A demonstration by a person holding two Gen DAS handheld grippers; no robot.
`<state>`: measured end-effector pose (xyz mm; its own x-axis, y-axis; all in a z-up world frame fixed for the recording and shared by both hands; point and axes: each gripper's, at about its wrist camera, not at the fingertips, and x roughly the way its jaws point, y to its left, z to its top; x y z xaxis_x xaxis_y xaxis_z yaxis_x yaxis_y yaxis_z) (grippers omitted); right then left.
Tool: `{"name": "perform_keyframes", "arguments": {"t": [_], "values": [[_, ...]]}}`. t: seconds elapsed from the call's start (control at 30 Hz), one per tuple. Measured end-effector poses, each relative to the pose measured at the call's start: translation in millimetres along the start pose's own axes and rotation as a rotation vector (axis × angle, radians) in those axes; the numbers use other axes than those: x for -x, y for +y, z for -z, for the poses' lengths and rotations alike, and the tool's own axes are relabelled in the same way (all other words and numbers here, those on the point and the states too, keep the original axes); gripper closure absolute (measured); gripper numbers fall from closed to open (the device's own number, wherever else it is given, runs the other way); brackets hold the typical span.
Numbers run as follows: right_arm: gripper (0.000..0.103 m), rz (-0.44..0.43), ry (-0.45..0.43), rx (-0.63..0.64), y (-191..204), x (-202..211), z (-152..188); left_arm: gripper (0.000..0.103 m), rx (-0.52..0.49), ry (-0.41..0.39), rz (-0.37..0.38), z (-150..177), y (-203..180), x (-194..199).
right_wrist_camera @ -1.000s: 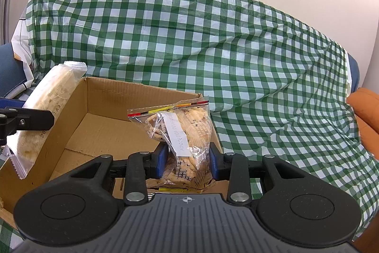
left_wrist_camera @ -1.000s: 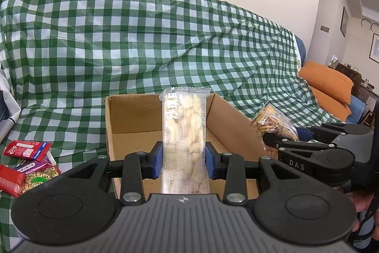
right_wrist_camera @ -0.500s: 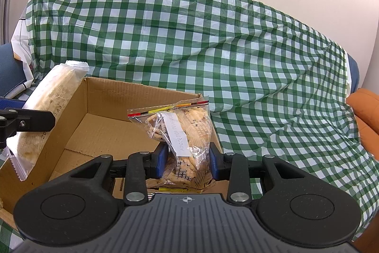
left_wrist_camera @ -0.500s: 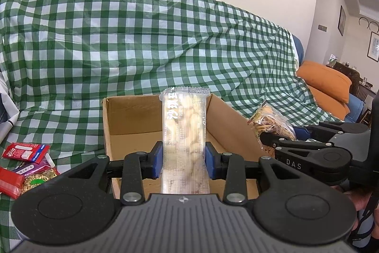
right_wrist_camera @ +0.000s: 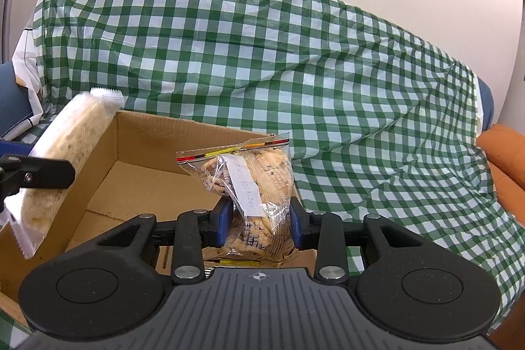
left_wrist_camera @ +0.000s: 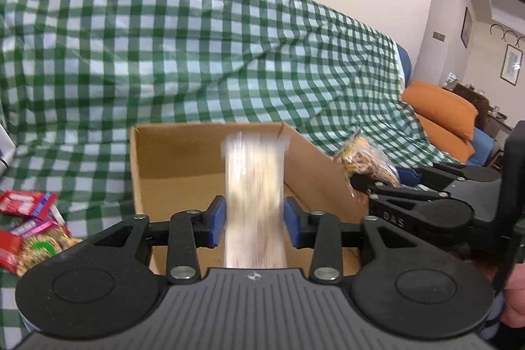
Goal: Organize snacks
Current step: 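Carry both packs over the cardboard box and open both tools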
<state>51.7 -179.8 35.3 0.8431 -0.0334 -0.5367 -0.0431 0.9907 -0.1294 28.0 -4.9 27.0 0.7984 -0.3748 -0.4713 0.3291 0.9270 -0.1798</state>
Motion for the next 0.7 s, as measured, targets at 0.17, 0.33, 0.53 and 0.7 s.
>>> {"name": "perform_keyframes", "arguments": {"t": [0.17, 0.33, 0.53, 0.7], "values": [[0.034, 0.051, -0.023, -0.017, -6, -7, 2, 0.054, 0.019, -0.01, -0.056, -2, 6, 1], [0.004, 0.064, 0.034, -0.105, -23, -16, 2, 0.054, 0.055, 0.037, -0.159, -2, 21, -5], [0.003, -0.015, 0.104, -0.131, -27, -26, 3, 0.054, 0.118, 0.082, -0.227, -1, 40, -11], [0.001, -0.06, 0.145, -0.142, -25, -31, 5, 0.054, 0.183, 0.149, -0.274, 5, 56, -16]]}}
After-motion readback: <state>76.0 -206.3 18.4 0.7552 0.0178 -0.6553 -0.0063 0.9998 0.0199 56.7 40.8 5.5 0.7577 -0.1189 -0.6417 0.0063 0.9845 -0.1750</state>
